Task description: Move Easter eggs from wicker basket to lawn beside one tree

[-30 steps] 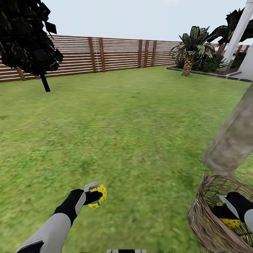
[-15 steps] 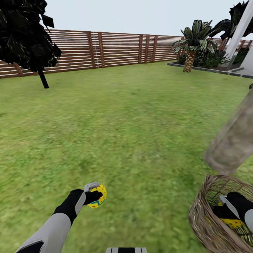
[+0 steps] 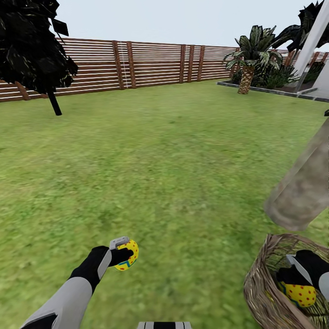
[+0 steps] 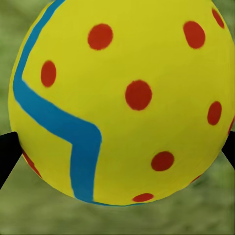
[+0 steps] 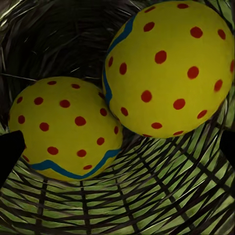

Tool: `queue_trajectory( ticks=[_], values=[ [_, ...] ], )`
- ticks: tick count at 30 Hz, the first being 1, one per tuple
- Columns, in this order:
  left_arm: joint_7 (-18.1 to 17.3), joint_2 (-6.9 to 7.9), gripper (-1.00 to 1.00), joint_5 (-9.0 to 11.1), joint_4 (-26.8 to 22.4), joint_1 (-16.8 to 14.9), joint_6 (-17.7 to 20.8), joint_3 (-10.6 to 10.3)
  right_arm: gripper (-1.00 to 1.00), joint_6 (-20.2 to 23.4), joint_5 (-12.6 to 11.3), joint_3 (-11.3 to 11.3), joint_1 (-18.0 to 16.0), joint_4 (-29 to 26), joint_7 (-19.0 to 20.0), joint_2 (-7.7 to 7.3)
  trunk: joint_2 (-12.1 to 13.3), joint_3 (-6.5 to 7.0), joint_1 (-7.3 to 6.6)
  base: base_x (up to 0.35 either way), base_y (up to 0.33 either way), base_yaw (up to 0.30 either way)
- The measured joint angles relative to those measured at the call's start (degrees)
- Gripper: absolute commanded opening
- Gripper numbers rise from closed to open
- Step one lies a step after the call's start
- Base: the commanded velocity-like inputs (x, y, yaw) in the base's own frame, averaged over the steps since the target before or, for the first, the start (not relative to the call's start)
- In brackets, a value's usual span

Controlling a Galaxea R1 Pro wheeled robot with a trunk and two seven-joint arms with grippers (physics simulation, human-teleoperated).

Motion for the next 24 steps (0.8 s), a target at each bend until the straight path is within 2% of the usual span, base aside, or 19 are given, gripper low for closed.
queue_trajectory(
  ticks=[6,14,21,24],
  values=[
    [0.05,-0.03,-1.0,0.01,0.0,0.0,0.02,0.0,1.0,0.04,0.06,0.06,0.0,0.03,0.0,0.32,0.0,0.0,0.0,0.019,-0.003,0.0],
    [0.04,0.02,-1.0,0.01,-0.01,0.0,0.01,0.05,1.0,0.07,0.27,0.13,0.01,0.07,-0.02,0.39,0.0,0.0,-0.02,0.236,0.0,0.0],
    [0.09,-0.06,-1.0,0.01,-0.01,0.0,0.02,0.06,1.0,0.08,0.12,0.1,0.01,0.06,0.0,0.4,0.0,0.0,0.0,0.006,0.0,0.0],
    [0.14,0.0,-1.0,0.01,-0.01,0.0,0.03,0.09,1.0,0.09,0.07,0.06,0.0,0.05,0.0,0.4,0.0,0.0,0.03,-0.209,0.069,0.0]
  ],
)
